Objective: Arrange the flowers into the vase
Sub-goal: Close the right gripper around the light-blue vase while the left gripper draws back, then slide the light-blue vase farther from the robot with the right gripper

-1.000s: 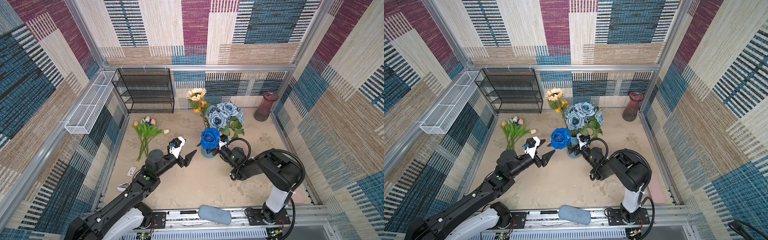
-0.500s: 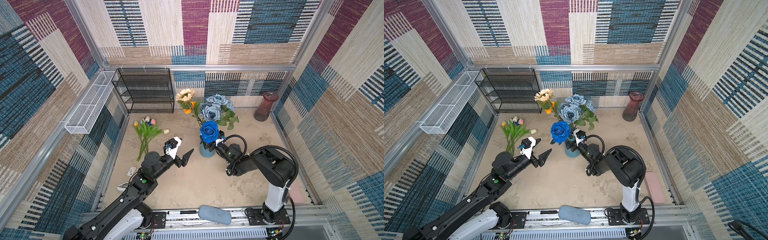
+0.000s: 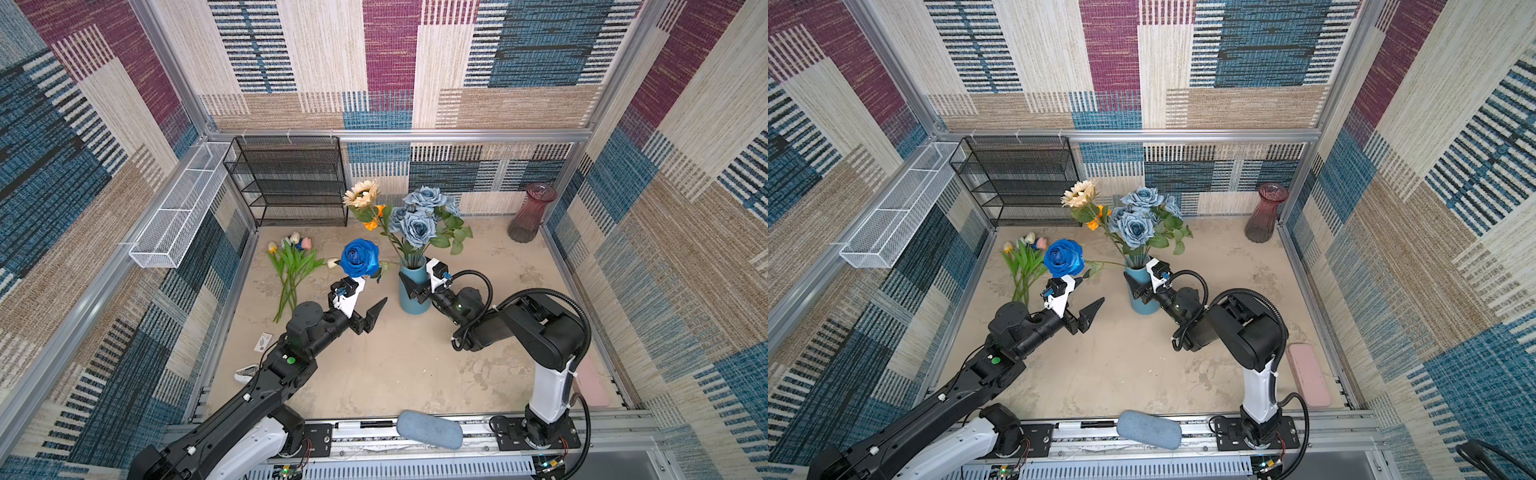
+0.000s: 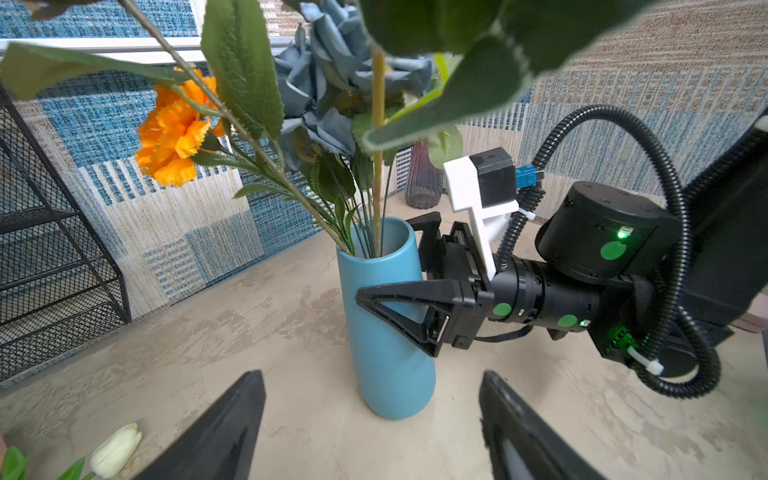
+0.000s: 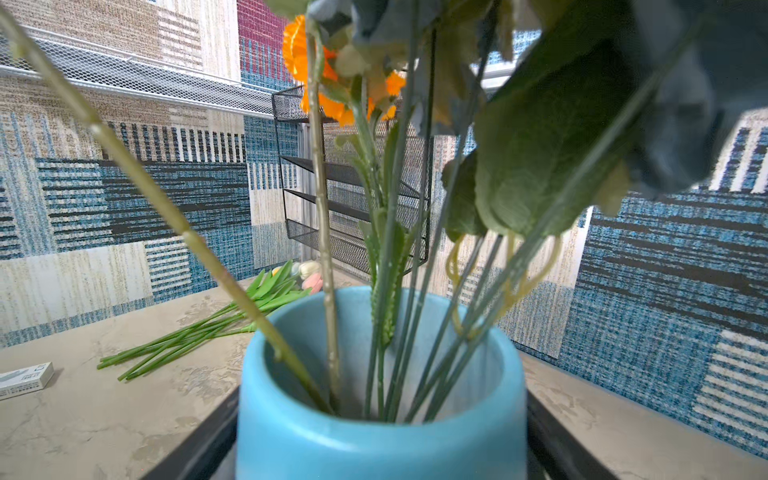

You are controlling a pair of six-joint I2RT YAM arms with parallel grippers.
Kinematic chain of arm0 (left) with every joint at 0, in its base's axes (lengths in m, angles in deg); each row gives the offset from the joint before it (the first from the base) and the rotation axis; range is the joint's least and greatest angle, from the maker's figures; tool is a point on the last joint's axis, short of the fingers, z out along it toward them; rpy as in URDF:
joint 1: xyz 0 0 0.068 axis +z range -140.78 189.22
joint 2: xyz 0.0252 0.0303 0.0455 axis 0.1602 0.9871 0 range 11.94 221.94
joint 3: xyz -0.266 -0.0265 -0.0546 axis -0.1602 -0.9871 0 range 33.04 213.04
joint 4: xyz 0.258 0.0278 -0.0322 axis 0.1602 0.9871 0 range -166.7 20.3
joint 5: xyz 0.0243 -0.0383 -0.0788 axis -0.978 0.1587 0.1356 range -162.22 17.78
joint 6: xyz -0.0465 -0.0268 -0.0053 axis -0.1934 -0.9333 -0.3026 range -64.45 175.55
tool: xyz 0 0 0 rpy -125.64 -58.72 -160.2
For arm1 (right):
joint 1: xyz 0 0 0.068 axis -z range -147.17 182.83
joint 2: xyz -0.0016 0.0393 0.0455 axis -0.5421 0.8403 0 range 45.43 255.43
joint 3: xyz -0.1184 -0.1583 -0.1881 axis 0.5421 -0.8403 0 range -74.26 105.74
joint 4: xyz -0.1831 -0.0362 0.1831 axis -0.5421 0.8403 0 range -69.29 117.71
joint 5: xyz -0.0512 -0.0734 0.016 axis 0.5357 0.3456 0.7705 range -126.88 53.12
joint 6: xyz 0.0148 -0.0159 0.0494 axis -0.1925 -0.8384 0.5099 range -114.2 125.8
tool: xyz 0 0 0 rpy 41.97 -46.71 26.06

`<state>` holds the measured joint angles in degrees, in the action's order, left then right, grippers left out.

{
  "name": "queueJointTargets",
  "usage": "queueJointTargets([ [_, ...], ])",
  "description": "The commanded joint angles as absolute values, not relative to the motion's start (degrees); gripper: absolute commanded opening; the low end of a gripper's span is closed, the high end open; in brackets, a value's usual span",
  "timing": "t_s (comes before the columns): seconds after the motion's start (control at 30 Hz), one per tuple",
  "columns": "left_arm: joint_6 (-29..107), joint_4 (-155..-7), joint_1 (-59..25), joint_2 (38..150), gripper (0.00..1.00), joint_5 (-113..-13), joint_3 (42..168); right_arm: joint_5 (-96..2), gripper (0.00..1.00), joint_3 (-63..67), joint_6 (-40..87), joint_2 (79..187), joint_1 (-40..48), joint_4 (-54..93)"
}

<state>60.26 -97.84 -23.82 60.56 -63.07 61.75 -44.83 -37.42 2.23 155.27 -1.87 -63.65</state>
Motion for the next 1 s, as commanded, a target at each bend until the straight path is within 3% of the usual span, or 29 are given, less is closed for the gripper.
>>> queueJointTargets([
  [0.0,62.4,-99.1,-23.7,60.4,0.84,-64.1,61.7,-47.7,0.26,-38.1,2.7,156.1,-1.9,-75.8],
  [0.47,62.6,-101.2,-23.0,61.0,0.84,-66.1,60.8,-52.8,0.14,-26.1,5.1,159.5,2.4,-77.2],
  [0.57,62.8,-100.7,-22.9,60.8,0.84,-66.2,60.9,-53.3,0.05,-23.8,5.1,160.3,2.8,-77.4],
  [0.77,63.4,-100.0,-22.7,60.0,0.84,-66.9,60.8,-53.7,0.05,-23.8,5.8,160.0,3.3,-79.2],
  [0.97,63.8,-100.3,-22.4,61.1,0.85,-66.7,61.6,-54.9,0.04,-14.5,7.4,165.3,4.9,-79.3],
])
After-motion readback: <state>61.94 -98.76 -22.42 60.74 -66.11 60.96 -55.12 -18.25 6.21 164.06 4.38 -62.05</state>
